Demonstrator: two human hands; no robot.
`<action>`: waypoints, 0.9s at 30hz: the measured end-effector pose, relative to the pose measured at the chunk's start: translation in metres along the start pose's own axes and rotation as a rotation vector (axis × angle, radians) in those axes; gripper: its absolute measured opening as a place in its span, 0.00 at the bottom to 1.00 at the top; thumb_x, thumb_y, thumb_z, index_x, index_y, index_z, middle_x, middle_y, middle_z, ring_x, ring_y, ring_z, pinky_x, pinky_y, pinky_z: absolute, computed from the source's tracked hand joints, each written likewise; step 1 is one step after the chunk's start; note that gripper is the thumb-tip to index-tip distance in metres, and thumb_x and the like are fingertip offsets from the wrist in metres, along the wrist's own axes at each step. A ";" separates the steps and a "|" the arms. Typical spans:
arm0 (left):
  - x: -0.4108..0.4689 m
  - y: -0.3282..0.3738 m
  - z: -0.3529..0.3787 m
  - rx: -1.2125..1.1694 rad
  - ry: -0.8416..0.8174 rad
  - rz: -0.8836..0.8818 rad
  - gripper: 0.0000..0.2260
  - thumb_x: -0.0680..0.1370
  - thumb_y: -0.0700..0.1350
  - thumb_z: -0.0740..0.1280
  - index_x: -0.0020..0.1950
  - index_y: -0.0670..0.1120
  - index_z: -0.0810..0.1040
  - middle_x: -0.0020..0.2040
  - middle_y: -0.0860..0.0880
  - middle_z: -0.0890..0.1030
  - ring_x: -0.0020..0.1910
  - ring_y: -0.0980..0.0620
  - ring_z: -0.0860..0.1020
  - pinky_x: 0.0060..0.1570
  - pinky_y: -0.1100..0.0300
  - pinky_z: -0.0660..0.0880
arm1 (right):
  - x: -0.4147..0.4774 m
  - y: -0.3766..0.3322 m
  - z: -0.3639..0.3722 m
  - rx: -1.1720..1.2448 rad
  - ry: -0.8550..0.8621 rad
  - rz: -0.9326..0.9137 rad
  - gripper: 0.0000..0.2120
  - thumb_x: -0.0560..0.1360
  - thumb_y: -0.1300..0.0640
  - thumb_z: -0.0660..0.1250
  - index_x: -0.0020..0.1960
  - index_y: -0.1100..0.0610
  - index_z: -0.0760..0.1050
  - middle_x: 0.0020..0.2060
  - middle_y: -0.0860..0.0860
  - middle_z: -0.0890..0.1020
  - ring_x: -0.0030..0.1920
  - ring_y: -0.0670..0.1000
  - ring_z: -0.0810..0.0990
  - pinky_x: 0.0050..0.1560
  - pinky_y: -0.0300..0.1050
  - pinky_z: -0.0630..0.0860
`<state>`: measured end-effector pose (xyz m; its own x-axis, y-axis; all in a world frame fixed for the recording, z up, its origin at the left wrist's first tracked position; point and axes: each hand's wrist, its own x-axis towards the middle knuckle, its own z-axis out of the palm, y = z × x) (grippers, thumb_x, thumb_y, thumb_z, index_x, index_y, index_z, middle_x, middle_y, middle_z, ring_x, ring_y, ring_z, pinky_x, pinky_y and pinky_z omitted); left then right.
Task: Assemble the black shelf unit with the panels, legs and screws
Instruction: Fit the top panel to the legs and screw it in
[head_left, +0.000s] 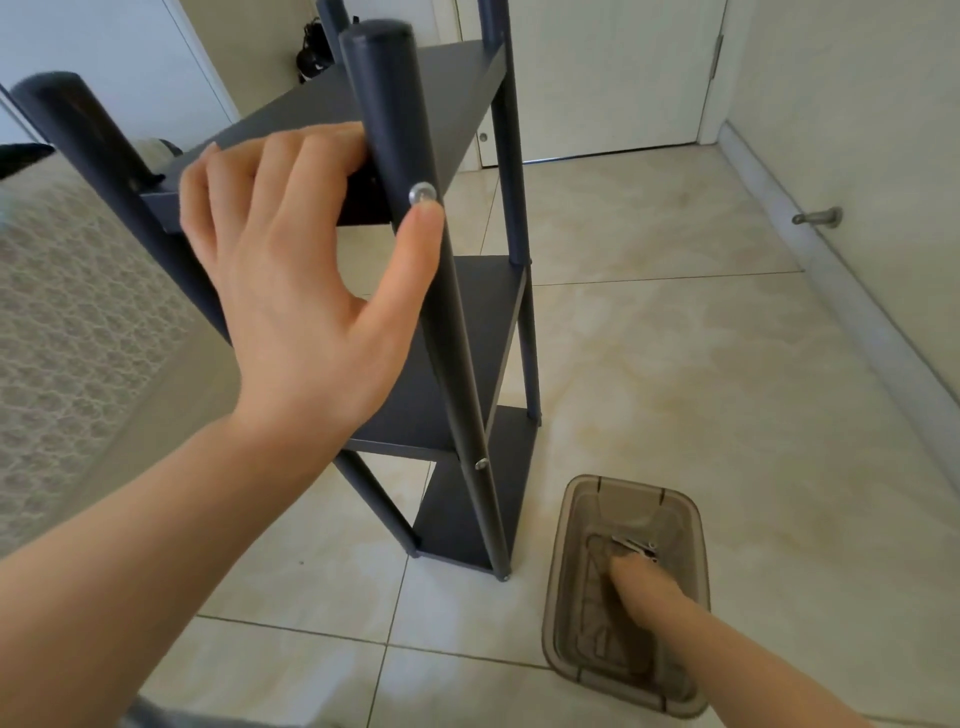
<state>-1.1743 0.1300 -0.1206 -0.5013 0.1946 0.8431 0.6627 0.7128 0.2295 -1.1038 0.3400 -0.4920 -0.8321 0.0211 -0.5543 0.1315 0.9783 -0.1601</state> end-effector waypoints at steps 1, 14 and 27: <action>0.000 0.000 0.000 0.001 -0.001 -0.006 0.14 0.80 0.53 0.62 0.54 0.44 0.78 0.49 0.57 0.72 0.57 0.44 0.72 0.67 0.44 0.63 | 0.001 0.004 0.000 -0.017 0.014 -0.032 0.12 0.82 0.62 0.52 0.59 0.57 0.72 0.65 0.59 0.75 0.58 0.57 0.76 0.61 0.47 0.71; 0.000 0.001 -0.002 0.001 -0.021 -0.014 0.14 0.79 0.55 0.61 0.55 0.46 0.78 0.49 0.58 0.72 0.55 0.56 0.66 0.63 0.56 0.59 | 0.008 0.081 -0.053 0.128 0.157 0.167 0.13 0.78 0.60 0.57 0.37 0.50 0.61 0.44 0.51 0.74 0.46 0.53 0.76 0.39 0.43 0.67; 0.006 0.006 -0.007 0.017 -0.118 -0.044 0.15 0.78 0.59 0.60 0.58 0.53 0.77 0.51 0.60 0.75 0.59 0.53 0.70 0.64 0.53 0.59 | -0.037 -0.012 -0.197 0.915 0.535 -0.025 0.04 0.81 0.58 0.62 0.51 0.56 0.76 0.49 0.53 0.83 0.49 0.52 0.81 0.51 0.45 0.78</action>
<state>-1.1697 0.1302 -0.1107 -0.5926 0.2399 0.7690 0.6296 0.7335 0.2563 -1.1809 0.3678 -0.3092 -0.9399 0.3087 -0.1460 0.2811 0.4569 -0.8439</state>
